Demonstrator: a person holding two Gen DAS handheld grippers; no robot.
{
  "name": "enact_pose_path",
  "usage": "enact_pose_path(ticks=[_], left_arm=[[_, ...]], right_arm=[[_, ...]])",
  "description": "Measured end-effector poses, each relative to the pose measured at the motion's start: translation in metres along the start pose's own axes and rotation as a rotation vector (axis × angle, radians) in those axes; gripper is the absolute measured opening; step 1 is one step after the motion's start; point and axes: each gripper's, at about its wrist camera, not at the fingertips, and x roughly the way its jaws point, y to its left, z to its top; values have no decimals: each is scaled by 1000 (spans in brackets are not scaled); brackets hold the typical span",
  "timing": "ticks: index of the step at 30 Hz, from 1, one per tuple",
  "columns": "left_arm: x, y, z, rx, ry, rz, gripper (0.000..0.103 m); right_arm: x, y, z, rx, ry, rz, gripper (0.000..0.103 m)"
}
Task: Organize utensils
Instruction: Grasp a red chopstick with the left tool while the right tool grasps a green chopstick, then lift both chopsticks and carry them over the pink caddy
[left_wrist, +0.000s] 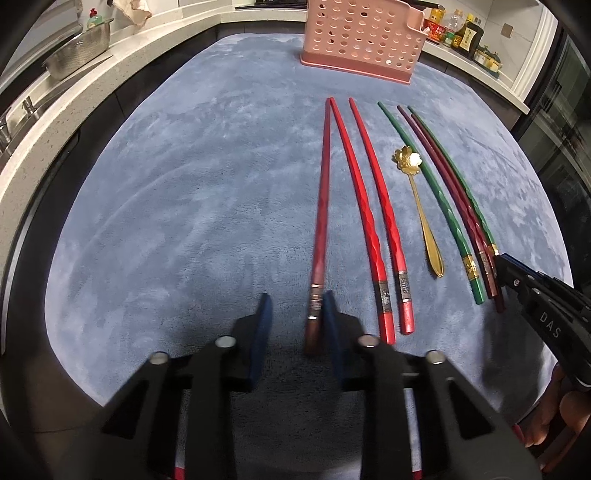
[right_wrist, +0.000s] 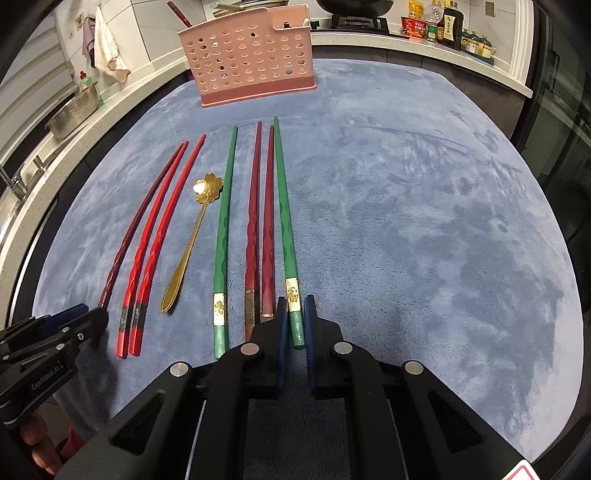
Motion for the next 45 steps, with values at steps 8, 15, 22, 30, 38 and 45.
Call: enact_pose_path(ticks=[8,15,22,30,38,45], left_arm=[[-10,2,1,0,-21,-23,8],[-34,7,11,-13,-72,-28,8],[-77,12,36,-27,-175,-40,8],[-130,16,86,-15,-338,-23,8],[-164,15,145,-9,-472,-15,7],[-189,12,198,-7,-562,-28,7]], right_arm=[[-8,-3,2,12,-15,11,7],[-32,-4,11,16,-68,24,7],[-69,-8,32,32,-165,49,7],[-116,-15,76,32,-301,55,7],[-145,-22,131,35,-408,66,7],[-157,-25,172,39,-465,88,7]])
